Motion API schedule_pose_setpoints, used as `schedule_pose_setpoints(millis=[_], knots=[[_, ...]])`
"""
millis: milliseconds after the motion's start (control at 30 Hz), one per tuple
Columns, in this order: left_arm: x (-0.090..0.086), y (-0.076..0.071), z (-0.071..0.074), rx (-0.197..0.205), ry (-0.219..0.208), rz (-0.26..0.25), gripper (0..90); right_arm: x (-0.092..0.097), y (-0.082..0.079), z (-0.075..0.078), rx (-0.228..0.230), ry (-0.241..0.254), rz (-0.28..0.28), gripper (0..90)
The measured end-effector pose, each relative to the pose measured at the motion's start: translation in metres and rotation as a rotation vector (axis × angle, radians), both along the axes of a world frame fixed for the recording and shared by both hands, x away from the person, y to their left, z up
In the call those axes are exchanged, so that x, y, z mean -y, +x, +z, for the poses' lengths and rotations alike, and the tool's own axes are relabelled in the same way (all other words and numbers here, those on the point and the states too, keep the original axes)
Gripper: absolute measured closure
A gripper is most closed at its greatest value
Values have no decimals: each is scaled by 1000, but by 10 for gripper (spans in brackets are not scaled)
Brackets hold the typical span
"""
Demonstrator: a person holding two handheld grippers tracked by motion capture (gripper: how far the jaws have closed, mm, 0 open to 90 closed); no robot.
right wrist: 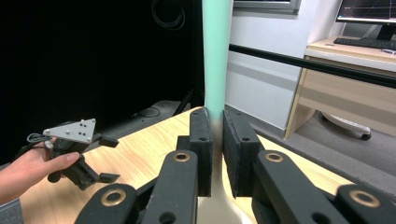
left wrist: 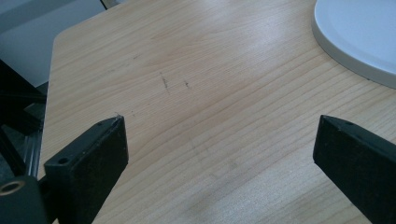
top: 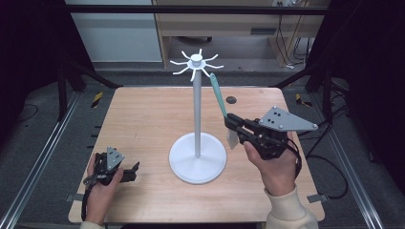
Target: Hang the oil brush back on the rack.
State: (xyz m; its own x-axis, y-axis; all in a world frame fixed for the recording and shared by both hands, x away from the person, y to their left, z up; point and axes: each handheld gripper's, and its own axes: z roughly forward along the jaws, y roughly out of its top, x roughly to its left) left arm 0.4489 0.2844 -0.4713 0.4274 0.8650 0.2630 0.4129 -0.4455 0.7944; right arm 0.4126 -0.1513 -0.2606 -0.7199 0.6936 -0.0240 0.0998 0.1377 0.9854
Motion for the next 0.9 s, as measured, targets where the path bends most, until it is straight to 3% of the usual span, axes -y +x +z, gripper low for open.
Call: schedule_pose_setpoints(millis=[900], knots=[[2,0,-1,-5,9,-5,28,-13,14,-5,-22,5,2,826]])
